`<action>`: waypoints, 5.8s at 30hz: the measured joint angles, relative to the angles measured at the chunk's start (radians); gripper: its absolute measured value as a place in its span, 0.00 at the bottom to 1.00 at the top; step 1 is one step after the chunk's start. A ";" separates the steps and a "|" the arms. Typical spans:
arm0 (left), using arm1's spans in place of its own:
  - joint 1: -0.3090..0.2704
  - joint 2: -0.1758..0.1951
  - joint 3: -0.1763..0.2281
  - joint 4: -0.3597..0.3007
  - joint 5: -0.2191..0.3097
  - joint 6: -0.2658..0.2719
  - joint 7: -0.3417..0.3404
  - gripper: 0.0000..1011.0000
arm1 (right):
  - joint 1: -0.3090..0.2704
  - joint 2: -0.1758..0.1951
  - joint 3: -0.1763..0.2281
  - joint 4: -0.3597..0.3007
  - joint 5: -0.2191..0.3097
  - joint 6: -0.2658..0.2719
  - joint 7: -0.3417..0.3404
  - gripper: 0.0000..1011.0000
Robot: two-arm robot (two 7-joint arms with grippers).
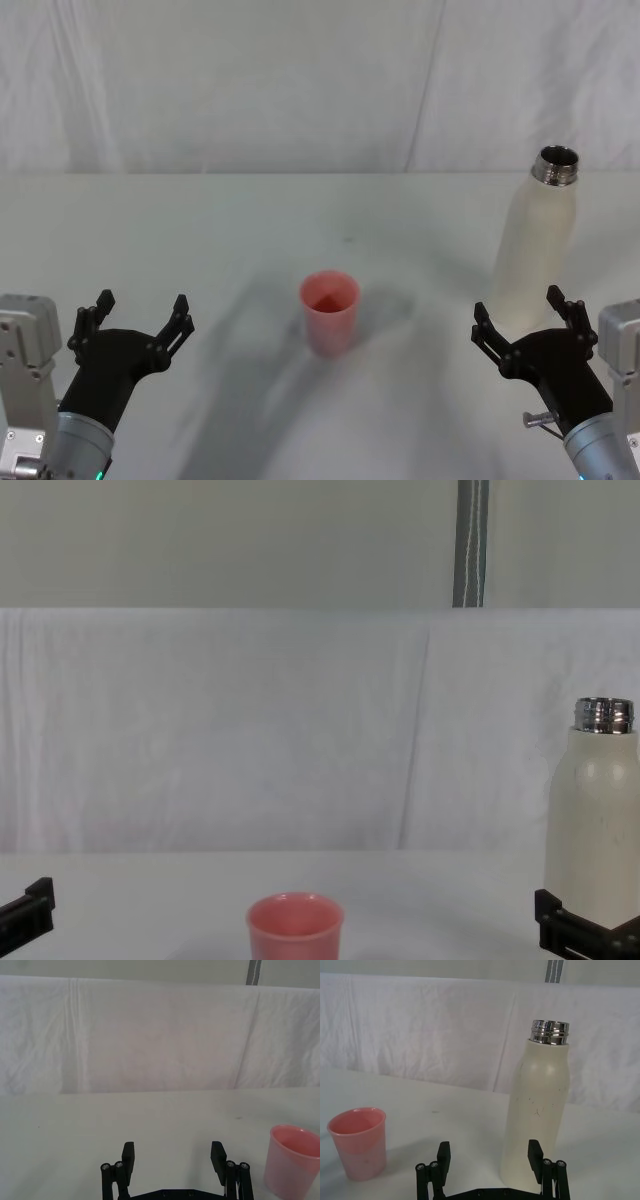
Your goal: Grasp the thermos with one hand and pour water into the cup lid.
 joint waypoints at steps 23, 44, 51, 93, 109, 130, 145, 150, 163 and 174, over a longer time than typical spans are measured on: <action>0.000 0.000 0.000 0.000 0.000 0.000 0.000 0.99 | 0.000 0.000 0.000 0.000 0.000 0.000 0.000 0.99; 0.000 0.000 0.000 0.000 0.000 0.000 0.000 0.99 | 0.000 0.000 0.000 0.000 0.000 0.000 0.000 0.99; 0.000 0.000 0.000 0.000 0.000 0.000 0.000 0.99 | 0.000 0.000 0.000 0.000 0.000 0.000 0.000 0.99; 0.000 0.000 0.000 0.000 0.000 0.000 0.000 0.99 | -0.014 -0.022 0.067 0.010 0.007 -0.007 0.013 0.99; 0.000 0.000 0.000 0.000 0.000 0.000 0.000 0.99 | 0.082 -0.085 0.110 0.121 0.014 -0.005 0.062 0.99; 0.000 0.000 0.000 0.000 0.000 0.000 0.000 0.99 | 0.166 -0.136 0.159 0.218 -0.001 -0.013 0.094 0.99; 0.000 0.000 0.000 0.000 0.000 0.000 0.000 0.99 | 0.216 -0.147 0.166 0.268 0.005 -0.022 0.113 0.99; 0.000 0.000 0.000 0.000 0.000 0.000 0.000 0.99 | 0.236 -0.148 0.167 0.290 0.007 -0.024 0.117 0.99; 0.000 0.000 0.000 0.000 0.000 0.000 0.000 0.99 | 0.282 -0.151 0.165 0.346 0.016 -0.032 0.130 0.99; 0.000 0.000 0.000 0.000 0.000 0.000 0.000 0.99 | 0.315 -0.148 0.161 0.384 0.017 -0.047 0.138 0.99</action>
